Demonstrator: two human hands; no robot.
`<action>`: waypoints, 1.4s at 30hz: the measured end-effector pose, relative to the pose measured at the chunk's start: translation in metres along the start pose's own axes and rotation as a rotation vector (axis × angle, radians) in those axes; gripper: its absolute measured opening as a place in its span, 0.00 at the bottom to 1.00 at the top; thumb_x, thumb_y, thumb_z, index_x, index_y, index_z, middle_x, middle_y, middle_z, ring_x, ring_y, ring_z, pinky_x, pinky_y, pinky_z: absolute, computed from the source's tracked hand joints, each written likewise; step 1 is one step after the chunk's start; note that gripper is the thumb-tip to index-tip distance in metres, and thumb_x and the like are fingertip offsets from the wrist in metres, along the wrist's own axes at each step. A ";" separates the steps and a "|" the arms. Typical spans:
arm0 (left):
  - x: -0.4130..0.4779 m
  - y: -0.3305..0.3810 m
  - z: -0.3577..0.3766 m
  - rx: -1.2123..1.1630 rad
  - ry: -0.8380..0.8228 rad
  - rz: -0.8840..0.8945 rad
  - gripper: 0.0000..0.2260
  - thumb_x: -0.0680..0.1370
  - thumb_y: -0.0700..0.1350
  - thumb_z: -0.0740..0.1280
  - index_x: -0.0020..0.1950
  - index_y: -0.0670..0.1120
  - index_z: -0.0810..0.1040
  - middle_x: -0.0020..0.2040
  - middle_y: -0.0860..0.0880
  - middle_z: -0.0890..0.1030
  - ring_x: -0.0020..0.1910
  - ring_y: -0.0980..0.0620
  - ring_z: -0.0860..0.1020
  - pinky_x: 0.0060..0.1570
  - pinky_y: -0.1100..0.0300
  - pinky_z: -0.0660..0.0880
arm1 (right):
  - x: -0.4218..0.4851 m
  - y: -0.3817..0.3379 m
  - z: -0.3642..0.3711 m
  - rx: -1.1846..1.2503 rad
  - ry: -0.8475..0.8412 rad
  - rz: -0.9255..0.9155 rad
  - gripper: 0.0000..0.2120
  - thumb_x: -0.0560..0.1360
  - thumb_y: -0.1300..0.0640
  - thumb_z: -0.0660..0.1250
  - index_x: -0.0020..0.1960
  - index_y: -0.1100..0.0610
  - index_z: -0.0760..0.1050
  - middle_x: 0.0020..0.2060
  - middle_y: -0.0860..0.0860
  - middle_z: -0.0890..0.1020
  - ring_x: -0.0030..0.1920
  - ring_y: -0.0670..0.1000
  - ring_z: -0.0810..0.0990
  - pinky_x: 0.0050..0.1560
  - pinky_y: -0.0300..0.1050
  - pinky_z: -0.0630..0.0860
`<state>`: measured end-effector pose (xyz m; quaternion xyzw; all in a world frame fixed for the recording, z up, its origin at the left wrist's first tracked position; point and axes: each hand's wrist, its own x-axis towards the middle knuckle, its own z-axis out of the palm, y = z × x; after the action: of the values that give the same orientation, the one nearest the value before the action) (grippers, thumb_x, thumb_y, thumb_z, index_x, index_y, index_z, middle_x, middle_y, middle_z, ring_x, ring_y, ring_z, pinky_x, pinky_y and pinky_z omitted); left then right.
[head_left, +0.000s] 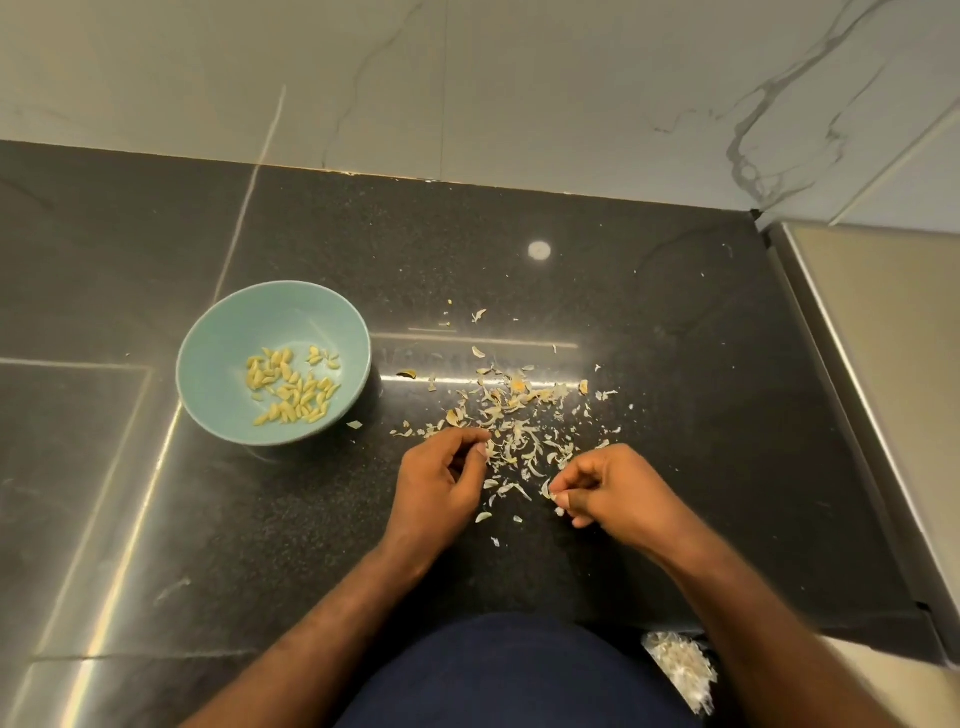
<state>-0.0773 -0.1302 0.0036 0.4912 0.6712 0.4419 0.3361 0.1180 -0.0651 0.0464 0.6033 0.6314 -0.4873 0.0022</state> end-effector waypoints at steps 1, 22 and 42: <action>0.000 0.000 0.000 0.000 -0.001 0.003 0.08 0.79 0.40 0.68 0.56 0.46 0.83 0.43 0.54 0.83 0.43 0.56 0.80 0.43 0.58 0.79 | 0.002 0.000 0.000 -0.015 -0.012 0.010 0.08 0.75 0.65 0.73 0.41 0.53 0.84 0.35 0.50 0.86 0.38 0.51 0.86 0.44 0.48 0.85; 0.003 -0.003 0.002 -0.060 0.057 0.016 0.06 0.80 0.40 0.68 0.52 0.51 0.82 0.36 0.53 0.81 0.34 0.53 0.79 0.37 0.50 0.79 | 0.011 -0.013 -0.017 0.094 -0.109 0.121 0.03 0.75 0.71 0.70 0.45 0.66 0.82 0.38 0.58 0.84 0.37 0.51 0.84 0.42 0.45 0.84; 0.003 -0.003 0.001 -0.060 0.050 0.003 0.05 0.80 0.41 0.68 0.51 0.45 0.83 0.35 0.52 0.81 0.34 0.53 0.79 0.35 0.53 0.78 | 0.017 -0.021 -0.004 -0.248 -0.017 0.121 0.07 0.76 0.65 0.72 0.39 0.57 0.82 0.36 0.54 0.85 0.40 0.54 0.86 0.44 0.50 0.85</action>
<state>-0.0787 -0.1272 0.0003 0.4705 0.6651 0.4747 0.3331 0.0996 -0.0460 0.0513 0.6309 0.6494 -0.4097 0.1116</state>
